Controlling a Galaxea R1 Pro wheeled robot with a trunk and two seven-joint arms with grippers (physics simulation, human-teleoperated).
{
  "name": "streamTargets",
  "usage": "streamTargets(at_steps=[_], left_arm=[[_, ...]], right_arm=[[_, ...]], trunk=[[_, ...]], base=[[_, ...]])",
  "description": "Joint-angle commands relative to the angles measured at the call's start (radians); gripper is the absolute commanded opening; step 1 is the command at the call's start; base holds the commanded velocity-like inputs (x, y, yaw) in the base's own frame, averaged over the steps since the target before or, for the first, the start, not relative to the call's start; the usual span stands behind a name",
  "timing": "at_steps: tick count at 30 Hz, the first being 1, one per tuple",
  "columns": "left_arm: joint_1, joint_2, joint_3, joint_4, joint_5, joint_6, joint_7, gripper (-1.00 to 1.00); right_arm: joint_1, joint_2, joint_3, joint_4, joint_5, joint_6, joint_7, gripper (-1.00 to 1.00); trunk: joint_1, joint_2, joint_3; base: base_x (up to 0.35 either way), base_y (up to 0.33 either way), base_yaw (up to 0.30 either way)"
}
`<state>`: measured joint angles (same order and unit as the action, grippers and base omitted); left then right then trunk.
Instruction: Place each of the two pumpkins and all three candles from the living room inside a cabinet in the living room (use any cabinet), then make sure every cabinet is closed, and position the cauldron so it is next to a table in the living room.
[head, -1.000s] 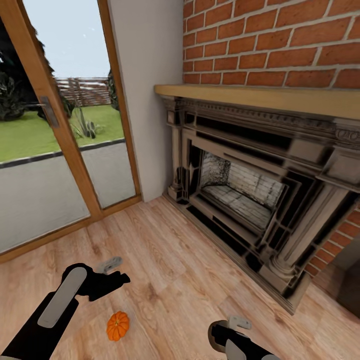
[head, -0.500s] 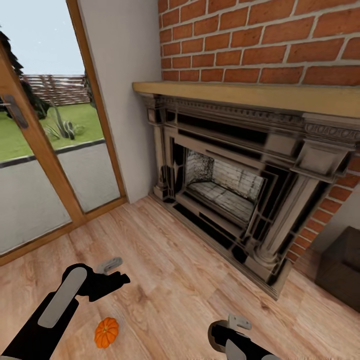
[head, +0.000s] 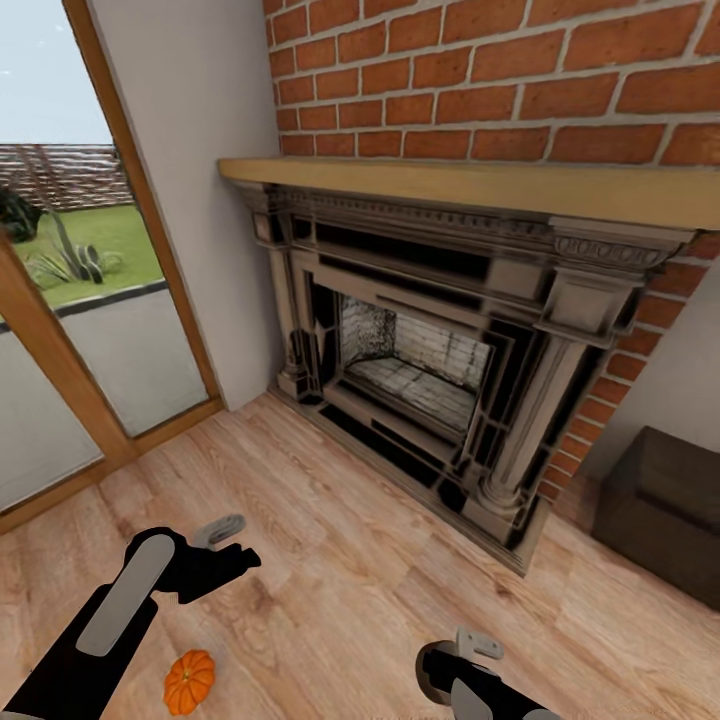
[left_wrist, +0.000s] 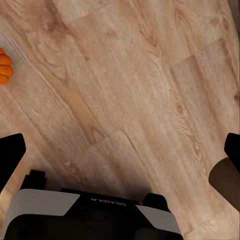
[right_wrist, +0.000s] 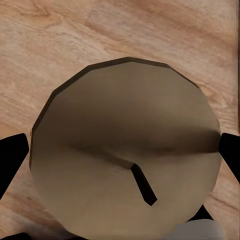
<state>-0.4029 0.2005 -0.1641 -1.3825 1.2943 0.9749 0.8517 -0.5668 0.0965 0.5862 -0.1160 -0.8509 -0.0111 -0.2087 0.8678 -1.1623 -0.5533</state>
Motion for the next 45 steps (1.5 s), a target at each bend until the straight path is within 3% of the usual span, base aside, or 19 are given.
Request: streamTargets(at_steps=[1,20,23,26,31,33,36,39,43,45], left_arm=[[-0.001,0.001,-0.002,-0.001,0.010,0.000,0.010,1.00],[-0.001,0.000,-0.002,0.000,0.010,-0.001,0.010,1.00],[-0.001,-0.023,-0.005,0.018,0.006,-0.002,0.010,1.00],[-0.003,-0.061,-0.013,0.067,-0.028,-0.003,0.009,1.00],[-0.006,-0.127,-0.018,0.133,-0.170,-0.004,0.001,1.00],[-0.007,-0.147,-0.018,0.139,-0.210,-0.012,-0.001,1.00],[-0.007,-0.164,-0.024,0.147,-0.234,-0.024,-0.002,1.00],[-0.007,-0.172,-0.056,0.157,-0.249,-0.032,-0.003,1.00],[-0.007,-0.180,-0.158,0.216,-0.256,-0.118,-0.004,1.00],[-0.007,-0.182,-0.190,0.240,-0.257,-0.158,-0.004,1.00]], right_arm=[[-0.001,0.000,0.009,-0.001,-0.008,-0.001,-0.005,-1.00],[-0.001,0.000,0.008,0.001,-0.009,-0.001,-0.005,-1.00],[-0.001,-0.004,0.007,0.002,-0.010,-0.001,-0.005,-1.00],[-0.001,-0.020,0.006,0.002,-0.017,-0.001,-0.003,-1.00],[-0.001,-0.069,0.007,0.001,-0.098,-0.001,0.000,-1.00],[-0.001,-0.083,0.007,0.000,-0.131,0.000,0.000,-1.00],[-0.001,-0.095,0.007,-0.004,-0.149,0.010,0.003,-1.00],[-0.001,-0.102,0.006,-0.007,-0.156,0.039,0.027,-1.00],[-0.001,-0.105,0.006,-0.008,-0.159,0.072,0.070,-1.00],[-0.001,-0.106,0.006,-0.007,-0.160,0.074,0.074,-1.00]], trunk=[[0.000,-0.001,-0.002],[0.000,-0.001,-0.017],[0.000,-0.001,-0.019],[0.000,-0.001,-0.022],[0.000,-0.001,-0.026],[0.000,-0.001,-0.027],[0.000,-0.001,-0.030],[0.000,-0.001,-0.032],[0.000,-0.001,-0.034],[0.000,-0.001,-0.035]], base=[[0.000,0.000,-0.220],[0.000,0.000,-0.220],[0.000,0.000,-0.220],[0.000,0.000,-0.220],[0.000,0.000,-0.220],[0.000,0.000,-0.220],[0.000,0.000,-0.221],[0.000,0.000,-0.228],[0.000,0.000,-0.233],[0.000,0.000,-0.234]])
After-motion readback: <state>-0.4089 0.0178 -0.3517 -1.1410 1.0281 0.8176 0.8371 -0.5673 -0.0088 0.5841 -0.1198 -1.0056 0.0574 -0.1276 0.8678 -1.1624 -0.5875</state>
